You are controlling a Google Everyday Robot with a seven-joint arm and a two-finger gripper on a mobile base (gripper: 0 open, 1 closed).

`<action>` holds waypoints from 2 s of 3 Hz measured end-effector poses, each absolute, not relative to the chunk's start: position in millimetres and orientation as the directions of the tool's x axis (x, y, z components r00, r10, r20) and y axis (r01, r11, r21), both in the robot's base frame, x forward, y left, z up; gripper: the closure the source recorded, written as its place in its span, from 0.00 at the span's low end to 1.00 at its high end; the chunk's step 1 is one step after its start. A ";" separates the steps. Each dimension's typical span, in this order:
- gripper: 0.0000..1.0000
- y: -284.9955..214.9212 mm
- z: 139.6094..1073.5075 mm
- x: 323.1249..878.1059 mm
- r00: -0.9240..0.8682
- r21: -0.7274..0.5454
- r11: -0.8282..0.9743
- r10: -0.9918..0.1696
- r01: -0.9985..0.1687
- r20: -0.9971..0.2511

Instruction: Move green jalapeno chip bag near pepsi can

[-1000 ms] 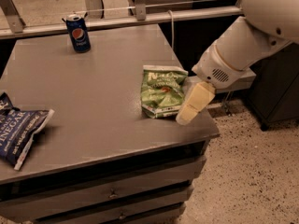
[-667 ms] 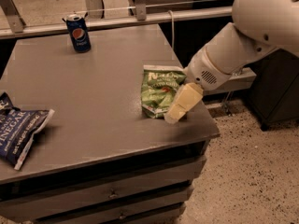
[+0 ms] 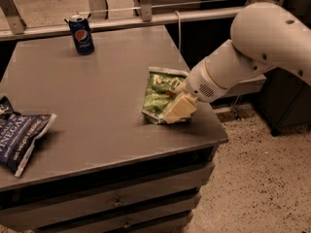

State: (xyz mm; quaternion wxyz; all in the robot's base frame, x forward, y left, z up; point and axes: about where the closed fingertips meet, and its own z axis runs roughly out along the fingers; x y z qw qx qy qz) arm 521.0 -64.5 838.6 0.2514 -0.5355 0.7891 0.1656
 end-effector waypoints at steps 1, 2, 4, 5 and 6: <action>0.64 -64.4 836.7 525.6 -0.280 -0.030 0.365 -0.761 -0.931 -0.585; 0.88 -60.8 848.7 539.1 -0.231 -0.077 0.340 -0.772 -0.937 -0.592; 1.00 -42.7 917.2 587.9 -0.073 -0.237 0.270 -0.790 -0.933 -0.609; 1.00 -46.3 956.8 598.0 -0.030 -0.285 0.240 -0.810 -0.928 -0.586; 1.00 -47.1 966.7 596.2 -0.022 -0.287 0.232 -0.812 -0.929 -0.583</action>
Offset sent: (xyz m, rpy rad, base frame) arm 0.0382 0.0064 0.0279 -0.0041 -0.1356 0.0614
